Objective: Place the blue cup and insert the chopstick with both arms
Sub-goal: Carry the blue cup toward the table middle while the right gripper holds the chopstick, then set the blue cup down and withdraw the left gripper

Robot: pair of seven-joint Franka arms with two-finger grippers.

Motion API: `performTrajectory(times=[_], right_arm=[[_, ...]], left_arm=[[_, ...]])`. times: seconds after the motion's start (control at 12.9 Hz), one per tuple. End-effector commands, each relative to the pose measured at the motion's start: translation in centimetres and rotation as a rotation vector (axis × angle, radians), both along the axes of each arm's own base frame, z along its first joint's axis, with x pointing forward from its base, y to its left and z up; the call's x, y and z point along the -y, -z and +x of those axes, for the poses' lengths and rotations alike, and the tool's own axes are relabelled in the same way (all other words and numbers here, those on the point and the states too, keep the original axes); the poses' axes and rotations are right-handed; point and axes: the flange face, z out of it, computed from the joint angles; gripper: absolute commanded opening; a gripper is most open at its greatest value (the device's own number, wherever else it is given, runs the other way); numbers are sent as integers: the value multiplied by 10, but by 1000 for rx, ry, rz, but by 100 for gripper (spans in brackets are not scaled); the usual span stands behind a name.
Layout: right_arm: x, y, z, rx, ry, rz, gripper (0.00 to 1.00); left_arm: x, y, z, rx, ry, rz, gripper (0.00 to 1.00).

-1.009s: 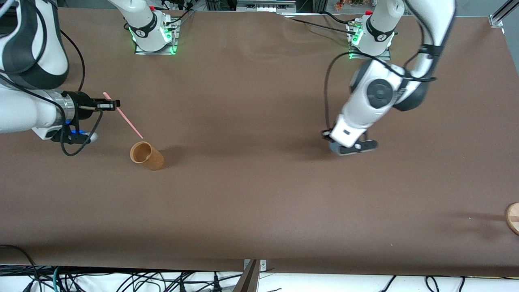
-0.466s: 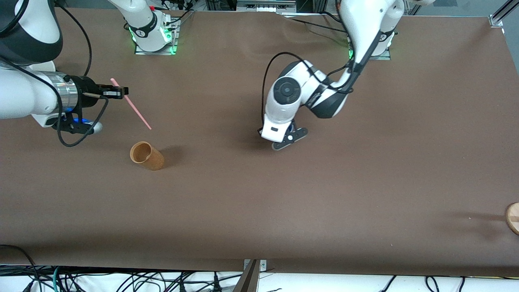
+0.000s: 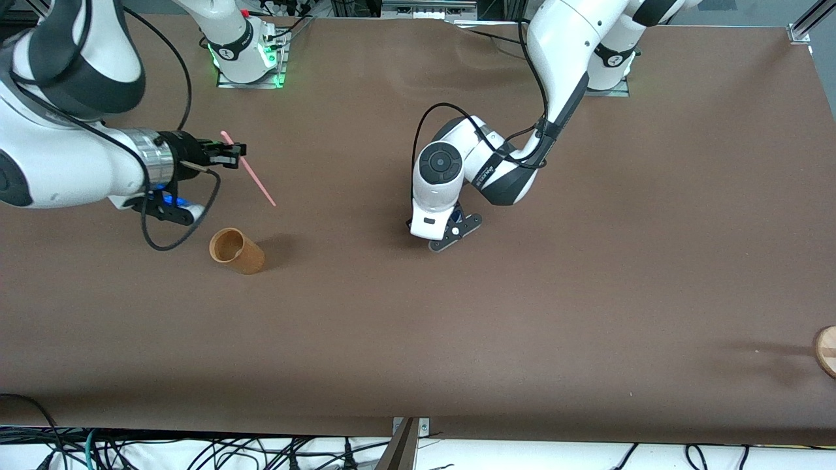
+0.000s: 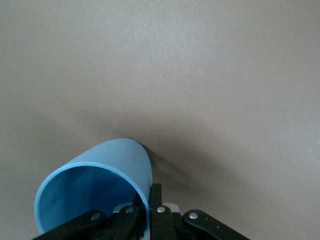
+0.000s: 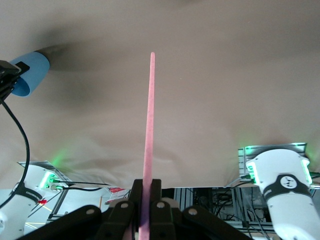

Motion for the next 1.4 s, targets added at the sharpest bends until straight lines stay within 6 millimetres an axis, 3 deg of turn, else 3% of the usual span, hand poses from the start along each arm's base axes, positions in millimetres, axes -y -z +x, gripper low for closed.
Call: performTrajectory(times=[0.0, 0.08, 0.16, 0.23, 0.31, 0.47, 0.7, 0.85, 0.93, 1.16, 1.32], right_arm=[[-26, 2, 4, -30, 49, -6, 0], [-41, 1, 6, -37, 76, -25, 0], [-58, 0, 7, -42, 97, -42, 0], [-77, 0, 6, -52, 105, -50, 0], [-90, -2, 7, -78, 148, -40, 0], [-115, -4, 6, -111, 202, -18, 0], [-157, -6, -3, -84, 253, -39, 0], [-203, -6, -11, -91, 341, -16, 0], [-226, -3, -11, -82, 387, 2, 0], [-289, 8, -14, -60, 481, 16, 0], [-315, 25, -14, -48, 525, 27, 0]], left_arm=[[2, -2, 6, 12, -10, 21, 62], [2, -6, 7, 16, -4, 16, 73], [-1, -12, 10, 23, -4, 11, 93], [-10, -21, 18, 25, 15, 0, 100], [-22, -43, 28, 32, 47, -30, 100], [-45, -84, 30, -55, 95, -66, 100], [-127, -164, 54, -62, 315, -72, 100], [-180, -214, 61, -38, 472, -84, 100], [-219, -235, 70, -23, 460, -67, 100], [-321, -286, 80, 23, 585, -69, 100], [-386, -320, 73, 38, 601, -55, 100]])
